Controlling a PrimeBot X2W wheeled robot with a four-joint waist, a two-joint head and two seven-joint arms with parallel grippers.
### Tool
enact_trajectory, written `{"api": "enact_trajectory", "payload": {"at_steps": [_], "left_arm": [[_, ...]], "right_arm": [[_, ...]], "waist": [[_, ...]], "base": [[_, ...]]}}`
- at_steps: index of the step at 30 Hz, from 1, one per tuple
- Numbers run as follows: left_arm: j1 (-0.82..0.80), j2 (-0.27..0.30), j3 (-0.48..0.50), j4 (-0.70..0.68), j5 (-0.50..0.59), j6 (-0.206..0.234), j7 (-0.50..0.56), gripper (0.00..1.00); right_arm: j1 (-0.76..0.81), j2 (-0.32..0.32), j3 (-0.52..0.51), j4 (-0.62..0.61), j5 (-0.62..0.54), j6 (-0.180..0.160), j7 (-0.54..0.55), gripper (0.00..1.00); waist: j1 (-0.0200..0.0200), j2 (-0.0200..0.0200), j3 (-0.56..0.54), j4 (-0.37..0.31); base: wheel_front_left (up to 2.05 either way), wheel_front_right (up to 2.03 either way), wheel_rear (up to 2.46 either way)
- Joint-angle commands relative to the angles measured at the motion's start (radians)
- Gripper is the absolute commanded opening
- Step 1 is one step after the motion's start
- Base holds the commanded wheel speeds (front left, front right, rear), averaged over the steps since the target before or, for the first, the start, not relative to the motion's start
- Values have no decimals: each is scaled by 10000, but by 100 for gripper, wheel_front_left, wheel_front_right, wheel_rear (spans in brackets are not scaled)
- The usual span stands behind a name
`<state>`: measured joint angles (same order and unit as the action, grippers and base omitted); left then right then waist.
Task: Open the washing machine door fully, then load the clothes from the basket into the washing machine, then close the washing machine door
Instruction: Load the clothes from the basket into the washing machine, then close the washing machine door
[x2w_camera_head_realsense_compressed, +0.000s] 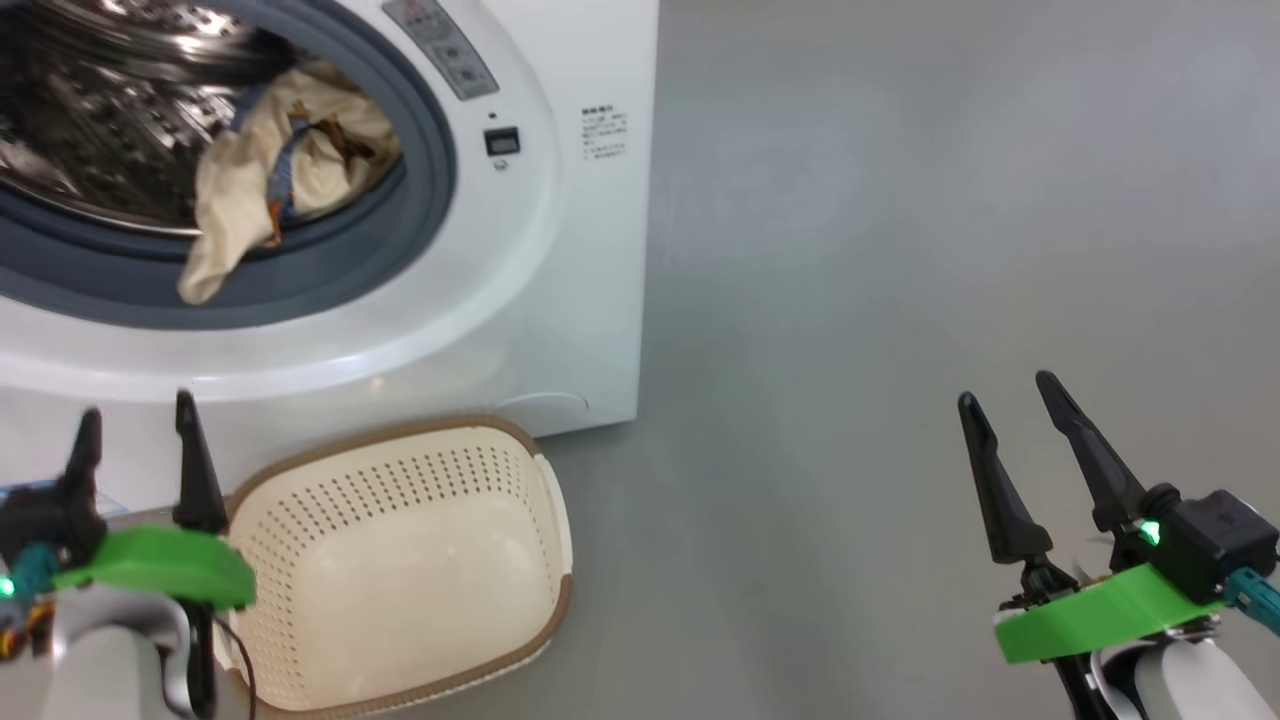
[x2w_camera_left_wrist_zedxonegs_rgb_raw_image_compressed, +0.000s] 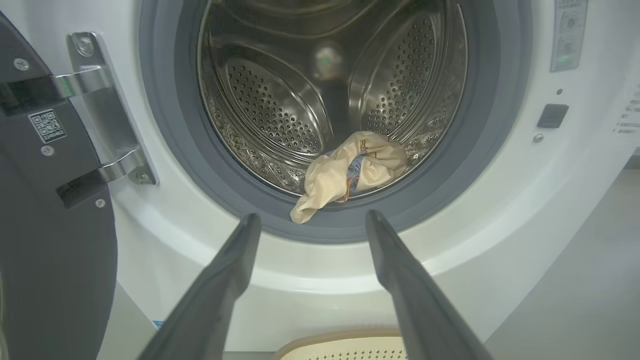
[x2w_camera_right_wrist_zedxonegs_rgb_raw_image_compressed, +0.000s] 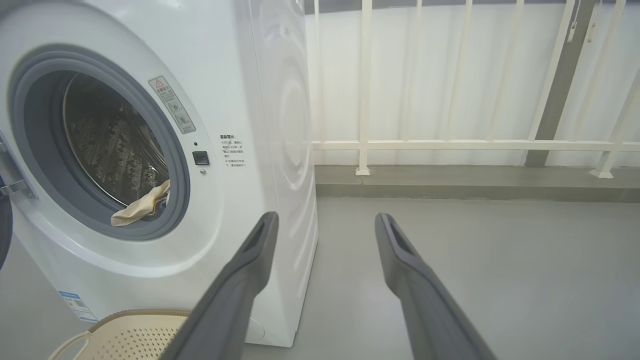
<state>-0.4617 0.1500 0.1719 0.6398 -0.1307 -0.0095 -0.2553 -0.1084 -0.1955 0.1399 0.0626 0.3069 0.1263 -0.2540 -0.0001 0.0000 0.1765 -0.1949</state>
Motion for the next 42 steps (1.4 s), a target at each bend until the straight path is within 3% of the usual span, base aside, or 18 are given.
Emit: {"api": "enact_trajectory", "payload": {"at_steps": [1, 22, 42], "left_arm": [[279, 228, 326, -465, 100, -53, -64, 100], [3968, -780, 726, -3582, 335, -454, -64, 100], [4383, -961, 753, -4196, 189, -501, -64, 100]], "right_arm": [[121, -225, 82, -204, -119, 44, -78, 100], [1394, -250, -341, -244, -198, 44, -78, 100], [1458, -194, -418, -291, -233, 44, -78, 100]], "waist": [[1, 0, -394, 216], [1, 0, -1469, 440], [1, 0, -1437, 297]], "base": [[0, 0, 0], [0, 0, 0], [0, 0, 0]]}}
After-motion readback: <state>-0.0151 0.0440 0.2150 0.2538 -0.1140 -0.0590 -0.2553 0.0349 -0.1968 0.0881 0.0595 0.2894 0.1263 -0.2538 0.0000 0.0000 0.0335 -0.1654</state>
